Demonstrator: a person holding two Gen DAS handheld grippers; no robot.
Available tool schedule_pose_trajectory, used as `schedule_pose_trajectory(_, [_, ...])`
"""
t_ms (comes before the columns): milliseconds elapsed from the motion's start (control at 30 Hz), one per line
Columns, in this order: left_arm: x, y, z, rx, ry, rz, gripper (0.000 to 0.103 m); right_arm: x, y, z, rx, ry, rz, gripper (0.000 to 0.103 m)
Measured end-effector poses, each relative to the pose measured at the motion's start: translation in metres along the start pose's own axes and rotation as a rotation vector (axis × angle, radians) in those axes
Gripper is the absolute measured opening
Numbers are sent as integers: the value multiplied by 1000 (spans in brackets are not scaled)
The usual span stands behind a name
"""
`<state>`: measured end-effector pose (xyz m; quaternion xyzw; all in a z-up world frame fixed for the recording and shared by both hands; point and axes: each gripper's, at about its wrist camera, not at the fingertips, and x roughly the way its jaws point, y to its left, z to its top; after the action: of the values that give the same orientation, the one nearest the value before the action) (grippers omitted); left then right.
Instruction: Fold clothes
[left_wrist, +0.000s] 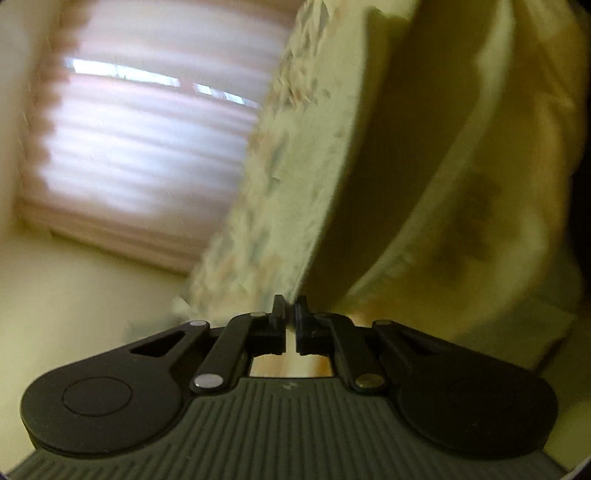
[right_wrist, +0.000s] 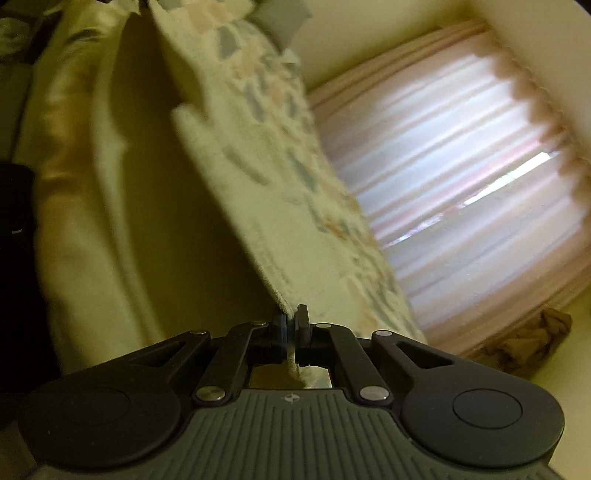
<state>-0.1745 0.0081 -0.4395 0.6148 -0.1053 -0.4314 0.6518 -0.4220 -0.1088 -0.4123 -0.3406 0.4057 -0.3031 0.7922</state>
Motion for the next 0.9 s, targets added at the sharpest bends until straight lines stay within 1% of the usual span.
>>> schedule_pose_trajectory(33, [-3, 1, -2, -32, 22, -6, 4, 4, 5, -5, 3, 32, 26, 1])
schedule_pose_trajectory(67, [-1, -13, -4, -34, 30, -55, 4, 6, 8, -9, 1, 53, 37, 1])
schedule_pose_trajectory(100, [0, -27, -5, -37, 38, -104, 8, 7, 8, -12, -4, 68, 39, 3])
schedule_pose_trajectory(133, [1, -28, -5, -50, 48, -127, 9, 7, 9, -15, -10, 82, 41, 10])
schedule_pose_trajectory(167, [3, -29, -6, -64, 58, -151, 9, 8, 10, -18, -15, 97, 44, 14])
schedule_pose_trajectory(200, [4, -30, -7, -79, 68, -174, 9, 9, 11, -21, -20, 111, 46, 28])
schedule_pose_trajectory(233, [2, -11, -11, -164, 65, -211, 11, 9, 12, -23, -25, 126, 49, 43])
schedule_pose_trajectory(267, [1, 8, -14, -249, 62, -248, 12, 7, 6, -25, 4, 131, 55, 46])
schedule_pose_trajectory(300, [0, 27, -18, -334, 59, -284, 13, 4, -4, -26, 55, 131, 63, 47])
schedule_pose_trajectory(333, [-1, 46, -22, -420, 56, -321, 13, -2, -17, -27, 126, 121, 72, 46])
schedule_pose_trajectory(367, [-2, 71, -23, -511, 39, -342, 14, -6, -32, -27, 214, 95, 93, 46])
schedule_pose_trajectory(433, [6, 109, -23, -678, -7, -390, 14, -8, -60, -24, 393, 35, 157, 46])
schedule_pose_trajectory(500, [16, 137, -12, -790, -65, -431, 14, 3, -84, -22, 569, -17, 236, 44])
schedule_pose_trajectory(533, [28, 138, -4, -813, -66, -448, 15, 9, -96, -21, 657, -43, 276, 43])
schedule_pose_trajectory(567, [40, 139, 4, -835, -67, -465, 16, 21, -102, -22, 702, -15, 317, 43])
schedule_pose_trajectory(633, [58, 147, 5, -874, -41, -504, 21, 53, -107, -25, 738, 110, 401, 43])
schedule_pose_trajectory(667, [67, 150, 5, -894, -28, -523, 20, 65, -107, -29, 745, 163, 428, 43])
schedule_pose_trajectory(700, [75, 154, 5, -913, -15, -543, 21, 70, -110, -35, 749, 184, 453, 39])
schedule_pose_trajectory(733, [84, 158, 6, -932, -2, -562, 20, 70, -118, -40, 767, 170, 479, 38])
schedule_pose_trajectory(800, [102, 166, 6, -971, 24, -601, 21, 71, -146, -46, 838, 122, 495, 40])
schedule_pose_trajectory(833, [111, 170, 7, -990, 37, -621, 26, 77, -163, -48, 881, 97, 497, 42])
schedule_pose_trajectory(867, [120, 174, 7, -1009, 50, -640, 29, 85, -181, -50, 927, 70, 498, 45])
schedule_pose_trajectory(900, [140, 190, 12, -1021, 36, -635, 32, 99, -198, -51, 974, 45, 498, 48])
